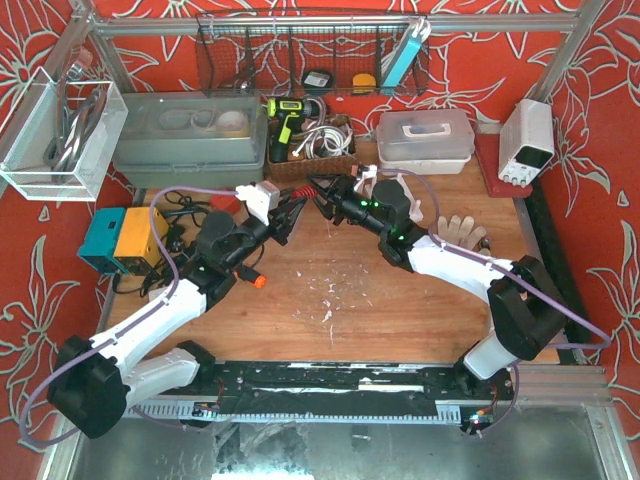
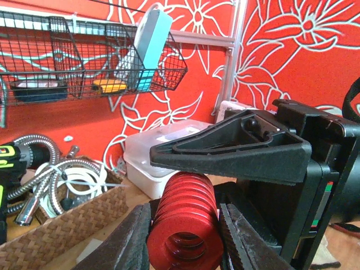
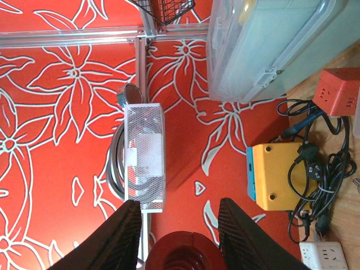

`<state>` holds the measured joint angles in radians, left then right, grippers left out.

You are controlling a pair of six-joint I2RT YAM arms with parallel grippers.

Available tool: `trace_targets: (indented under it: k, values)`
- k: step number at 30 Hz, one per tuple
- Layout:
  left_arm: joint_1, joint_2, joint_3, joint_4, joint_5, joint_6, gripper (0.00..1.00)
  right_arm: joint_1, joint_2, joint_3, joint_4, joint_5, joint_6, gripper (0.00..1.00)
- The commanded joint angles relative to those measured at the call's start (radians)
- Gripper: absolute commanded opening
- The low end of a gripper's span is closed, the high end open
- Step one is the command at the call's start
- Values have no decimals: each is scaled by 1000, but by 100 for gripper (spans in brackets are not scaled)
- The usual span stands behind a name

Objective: Install the large spring

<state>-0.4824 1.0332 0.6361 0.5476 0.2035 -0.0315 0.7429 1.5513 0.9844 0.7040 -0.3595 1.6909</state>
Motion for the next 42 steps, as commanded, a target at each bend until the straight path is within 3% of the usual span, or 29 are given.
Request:
trace_targets:
  k: [1,13,20,29,32,36,37,40,42]
  values:
    - [-7,-22,-22,80,-11,31,0,9,-27,2,78,-8,9,42]
    - [-7,1,-12,90,-26,53,0,13,-48,-3,75,-22,-9,49]
    - [-7,2,-18,94,-38,63,0,16,-62,-8,88,-26,-20,42]
    - [-7,8,-26,114,-40,64,0,27,-63,-8,99,-41,-27,41]
    - [-8,14,-27,117,-39,64,0,29,-62,-9,110,-41,-26,32]
    - [-7,7,-41,117,-56,62,1,29,-77,-33,112,-10,-48,4]
    - [-7,1,-48,117,-71,58,6,29,-83,-39,111,-1,-61,0]
    - [-8,-14,-69,118,-122,43,29,29,-101,-40,102,19,-106,0]
    - [-7,-9,-67,94,-165,43,39,28,-114,-35,89,16,-137,0]
